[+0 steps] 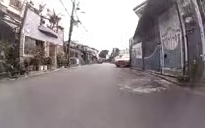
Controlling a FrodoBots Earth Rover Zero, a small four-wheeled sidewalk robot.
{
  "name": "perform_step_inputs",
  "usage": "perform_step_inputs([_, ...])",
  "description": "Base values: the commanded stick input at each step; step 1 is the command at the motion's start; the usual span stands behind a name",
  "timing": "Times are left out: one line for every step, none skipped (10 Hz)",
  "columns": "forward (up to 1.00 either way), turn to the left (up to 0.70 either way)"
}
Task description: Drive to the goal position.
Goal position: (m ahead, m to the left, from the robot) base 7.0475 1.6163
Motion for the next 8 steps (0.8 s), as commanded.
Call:
perform_step_inputs([0.7, 0.0])
perform_step_inputs([0.7, 0.0])
perform_step_inputs([0.7, 0.0])
perform_step_inputs([0.7, 0.0])
perform_step_inputs([0.7, 0.0])
perform_step_inputs([0.7, 0.0])
perform_step_inputs([0.7, 0.0])
perform_step_inputs([0.7, 0.0])
